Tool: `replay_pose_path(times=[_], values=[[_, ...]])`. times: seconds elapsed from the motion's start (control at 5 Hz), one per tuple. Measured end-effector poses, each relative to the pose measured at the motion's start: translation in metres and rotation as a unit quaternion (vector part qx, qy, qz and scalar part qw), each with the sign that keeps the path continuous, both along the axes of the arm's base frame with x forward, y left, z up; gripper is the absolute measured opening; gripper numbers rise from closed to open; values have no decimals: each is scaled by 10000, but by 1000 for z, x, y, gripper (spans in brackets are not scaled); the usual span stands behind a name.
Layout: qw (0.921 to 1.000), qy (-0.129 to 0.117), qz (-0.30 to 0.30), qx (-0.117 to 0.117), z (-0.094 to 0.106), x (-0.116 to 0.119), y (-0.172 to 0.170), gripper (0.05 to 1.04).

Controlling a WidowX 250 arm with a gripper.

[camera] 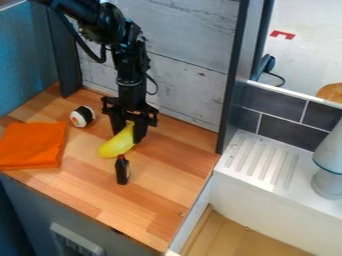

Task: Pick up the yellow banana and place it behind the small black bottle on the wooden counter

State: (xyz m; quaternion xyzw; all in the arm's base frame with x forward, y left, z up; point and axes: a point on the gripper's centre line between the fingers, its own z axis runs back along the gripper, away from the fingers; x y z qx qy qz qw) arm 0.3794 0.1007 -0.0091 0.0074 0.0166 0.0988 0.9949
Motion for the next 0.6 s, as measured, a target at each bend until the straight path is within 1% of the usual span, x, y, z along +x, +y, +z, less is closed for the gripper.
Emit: replay_pose_path(times=[0.2,0.4,0.6], values=[[9999,-81,81,30,20,-10,-2,952],[9986,-519,27,73,68,-20,-6,1009],[9961,-798,259,283,115,-52,-11,1005]])
